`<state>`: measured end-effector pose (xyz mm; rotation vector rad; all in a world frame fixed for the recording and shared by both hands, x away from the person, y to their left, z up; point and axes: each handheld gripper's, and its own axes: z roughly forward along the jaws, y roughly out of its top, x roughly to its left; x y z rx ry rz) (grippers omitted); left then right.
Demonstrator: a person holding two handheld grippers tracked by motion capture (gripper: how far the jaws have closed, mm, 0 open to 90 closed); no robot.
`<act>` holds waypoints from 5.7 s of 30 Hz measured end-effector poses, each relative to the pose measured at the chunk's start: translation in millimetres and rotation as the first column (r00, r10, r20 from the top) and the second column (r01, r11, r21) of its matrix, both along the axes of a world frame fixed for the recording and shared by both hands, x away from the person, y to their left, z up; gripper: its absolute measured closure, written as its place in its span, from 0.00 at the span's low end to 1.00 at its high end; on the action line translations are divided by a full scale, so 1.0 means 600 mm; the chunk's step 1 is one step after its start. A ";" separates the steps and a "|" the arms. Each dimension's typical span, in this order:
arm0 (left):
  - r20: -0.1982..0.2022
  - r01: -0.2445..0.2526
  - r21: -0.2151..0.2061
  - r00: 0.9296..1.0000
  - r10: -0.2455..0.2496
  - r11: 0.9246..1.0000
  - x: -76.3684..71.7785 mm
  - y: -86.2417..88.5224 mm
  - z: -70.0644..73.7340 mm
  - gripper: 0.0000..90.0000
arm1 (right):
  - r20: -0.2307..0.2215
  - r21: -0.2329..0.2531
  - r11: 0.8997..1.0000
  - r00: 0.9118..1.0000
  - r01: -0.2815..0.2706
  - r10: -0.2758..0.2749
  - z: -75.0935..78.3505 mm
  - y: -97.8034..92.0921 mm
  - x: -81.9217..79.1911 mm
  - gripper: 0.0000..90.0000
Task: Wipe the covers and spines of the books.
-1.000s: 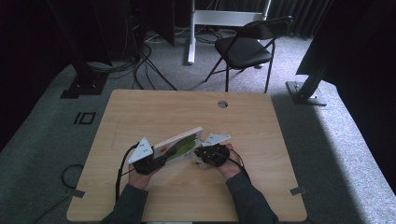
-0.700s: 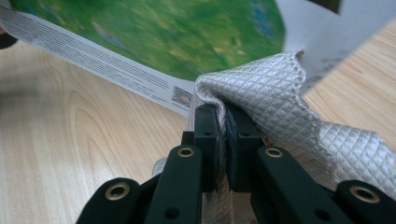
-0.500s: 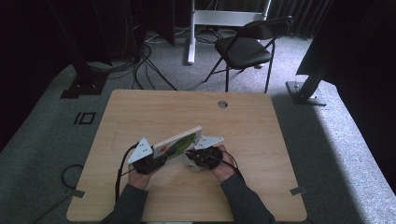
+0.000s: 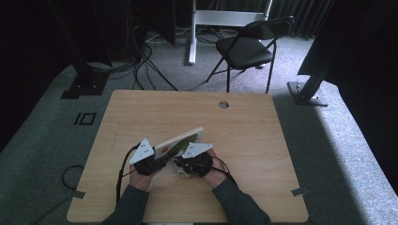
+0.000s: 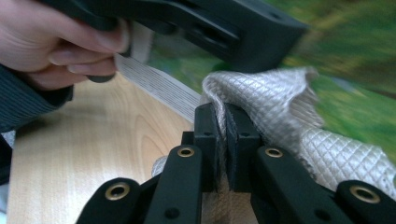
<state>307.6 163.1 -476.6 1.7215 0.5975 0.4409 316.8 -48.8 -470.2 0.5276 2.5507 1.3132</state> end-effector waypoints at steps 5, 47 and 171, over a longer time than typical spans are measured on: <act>0.003 0.004 0.004 1.000 -0.004 1.000 0.000 -0.002 -0.001 0.87 | 0.006 0.004 1.000 1.000 -0.021 0.021 0.001 0.010 -0.008 0.94; 0.000 0.004 -0.019 1.000 -0.004 1.000 0.000 -0.001 0.000 0.87 | 0.004 0.022 0.990 0.991 -0.136 0.136 -0.008 0.052 -0.032 0.94; 0.010 0.063 0.017 0.998 -0.063 0.998 -0.007 -0.012 0.002 0.87 | 0.022 0.190 0.936 0.952 0.297 -0.307 0.051 -0.175 0.061 0.94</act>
